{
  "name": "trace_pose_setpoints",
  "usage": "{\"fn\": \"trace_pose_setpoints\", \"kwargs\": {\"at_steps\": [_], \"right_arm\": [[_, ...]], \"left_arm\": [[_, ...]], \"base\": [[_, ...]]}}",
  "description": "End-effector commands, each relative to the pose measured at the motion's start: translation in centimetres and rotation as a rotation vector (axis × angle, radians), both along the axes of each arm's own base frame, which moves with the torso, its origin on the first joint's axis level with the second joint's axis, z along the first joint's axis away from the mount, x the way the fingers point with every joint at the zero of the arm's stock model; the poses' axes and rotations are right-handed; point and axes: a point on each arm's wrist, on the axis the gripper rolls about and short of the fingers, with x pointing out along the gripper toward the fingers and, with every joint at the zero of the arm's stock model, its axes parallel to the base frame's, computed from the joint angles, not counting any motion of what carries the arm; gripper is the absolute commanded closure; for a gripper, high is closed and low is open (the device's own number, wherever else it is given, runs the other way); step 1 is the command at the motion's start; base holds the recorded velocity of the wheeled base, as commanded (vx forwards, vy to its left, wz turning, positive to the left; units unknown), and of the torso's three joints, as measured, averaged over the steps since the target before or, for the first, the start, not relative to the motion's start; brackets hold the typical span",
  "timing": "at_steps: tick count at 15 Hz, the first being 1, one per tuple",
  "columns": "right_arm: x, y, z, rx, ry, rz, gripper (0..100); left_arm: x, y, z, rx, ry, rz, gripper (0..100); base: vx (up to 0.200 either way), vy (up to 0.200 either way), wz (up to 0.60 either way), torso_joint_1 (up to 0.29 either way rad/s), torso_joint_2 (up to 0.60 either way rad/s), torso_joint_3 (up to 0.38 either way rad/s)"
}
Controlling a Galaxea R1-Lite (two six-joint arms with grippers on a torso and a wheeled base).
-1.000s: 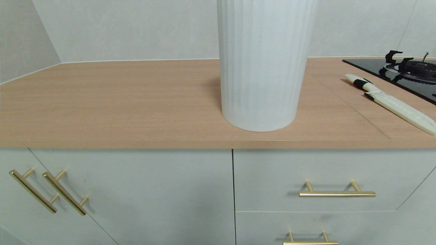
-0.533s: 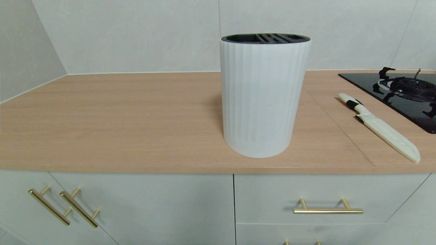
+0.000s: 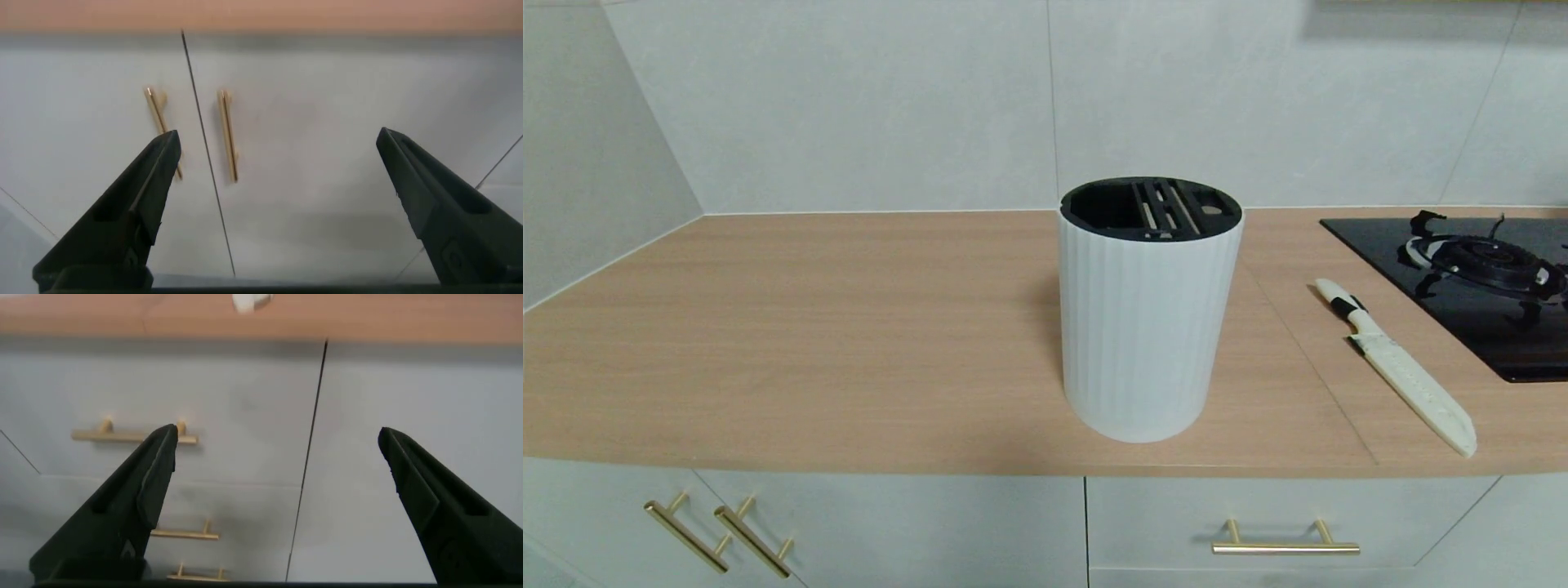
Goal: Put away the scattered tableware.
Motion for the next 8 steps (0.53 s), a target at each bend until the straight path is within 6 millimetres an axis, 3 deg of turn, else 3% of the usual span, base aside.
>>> {"fn": "trace_pose_setpoints", "kwargs": {"at_steps": [1, 8], "right_arm": [[0.01, 0.0, 0.01, 0.0, 0.0, 0.001, 0], [0.01, 0.0, 0.01, 0.0, 0.0, 0.001, 0]], "left_arm": [[0.0, 0.0, 0.0, -0.001, 0.0, 0.0, 0], [0.0, 0.0, 0.0, -0.001, 0.0, 0.002, 0]], "base": [[0.0, 0.0, 0.0, 0.222, -0.5, -0.286], [0.0, 0.0, 0.0, 0.228, -0.51, -0.279]]}}
